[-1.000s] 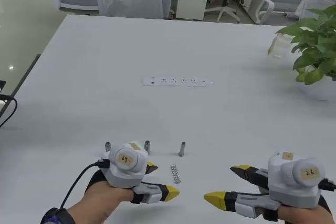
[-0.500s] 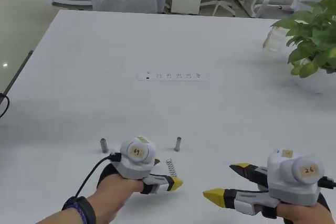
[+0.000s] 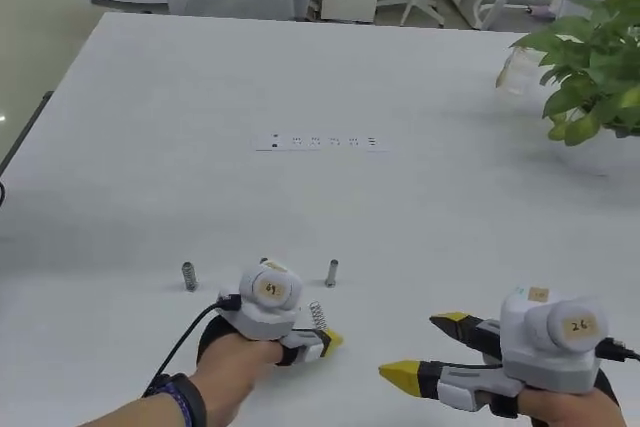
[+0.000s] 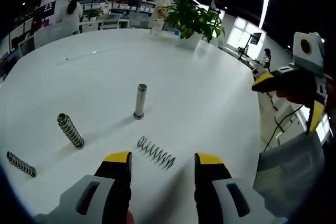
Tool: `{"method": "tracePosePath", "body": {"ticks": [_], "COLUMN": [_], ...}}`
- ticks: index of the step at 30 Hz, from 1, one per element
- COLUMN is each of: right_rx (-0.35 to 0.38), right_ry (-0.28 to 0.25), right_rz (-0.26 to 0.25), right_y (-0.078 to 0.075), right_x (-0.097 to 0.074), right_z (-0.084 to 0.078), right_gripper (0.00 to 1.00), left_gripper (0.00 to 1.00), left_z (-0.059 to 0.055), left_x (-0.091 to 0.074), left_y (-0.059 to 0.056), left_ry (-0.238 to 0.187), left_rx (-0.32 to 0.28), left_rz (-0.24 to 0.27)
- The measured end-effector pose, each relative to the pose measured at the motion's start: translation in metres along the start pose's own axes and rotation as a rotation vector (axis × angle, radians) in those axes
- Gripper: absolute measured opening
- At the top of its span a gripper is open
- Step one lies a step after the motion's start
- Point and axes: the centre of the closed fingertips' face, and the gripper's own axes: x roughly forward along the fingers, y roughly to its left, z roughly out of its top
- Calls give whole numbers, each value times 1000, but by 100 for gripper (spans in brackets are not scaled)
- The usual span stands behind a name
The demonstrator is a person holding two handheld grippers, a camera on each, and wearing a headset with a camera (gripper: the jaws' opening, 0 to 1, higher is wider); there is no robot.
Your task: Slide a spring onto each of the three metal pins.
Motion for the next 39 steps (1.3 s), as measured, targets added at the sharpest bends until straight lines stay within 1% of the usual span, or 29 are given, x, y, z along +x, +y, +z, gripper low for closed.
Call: {"method": "tracePosePath", "body": {"ticks": [1, 3, 5, 6, 9, 12, 14, 16, 23, 25, 28, 30, 32, 35, 39], "right_rx": [-1, -10, -13, -12, -5, -8, -10, -8, -19, -19, -21, -20, -20, -18, -14], "right_ry": [3, 13, 18, 19, 14, 19, 19, 15, 22, 20, 21, 23, 25, 22, 21], "right_rz": [1, 2, 2, 2, 0, 5, 7, 10, 25, 26, 24, 21, 19, 14, 10], "right_y": [0, 0, 0, -1, -3, -1, 0, 1, 6, 5, 5, 4, 3, 2, 1], "right_x": [0, 0, 0, 0, 0, 2, 3, 4, 9, 9, 8, 7, 6, 5, 4], "right_z": [-1, -2, -3, -3, -3, -2, -2, 0, 1, 2, 2, 2, 2, 2, 2], "right_gripper": [67, 67, 67, 67, 67, 67, 67, 66, 66, 66, 66, 66, 65, 65, 65], "left_gripper": [42, 42, 41, 40, 37, 34, 31, 28, 22, 20, 17, 15, 12, 6, 4], "left_z": [0, -1, -2, 0, 1, 0, -2, -5, -6, -6, -5, -4, -4, -5, -4], "left_x": [1, 3, 5, 5, 7, 6, 5, 3, 2, 1, 3, 3, 4, 4, 2], "left_y": [0, 4, 6, 9, 8, 9, 11, 12, 16, 17, 20, 20, 20, 22, 25], "left_ry": [1, 1, 2, -9, -11, -10, -2, 5, 12, 16, 13, 12, 11, 14, 18], "left_rx": [-3, -5, -16, -7, -18, 2, 20, 45, 59, 72, 65, 58, 63, 76, 81], "left_rz": [6, 37, 44, 62, 66, 84, 95, 101, 111, 114, 119, 121, 125, 135, 143]}}
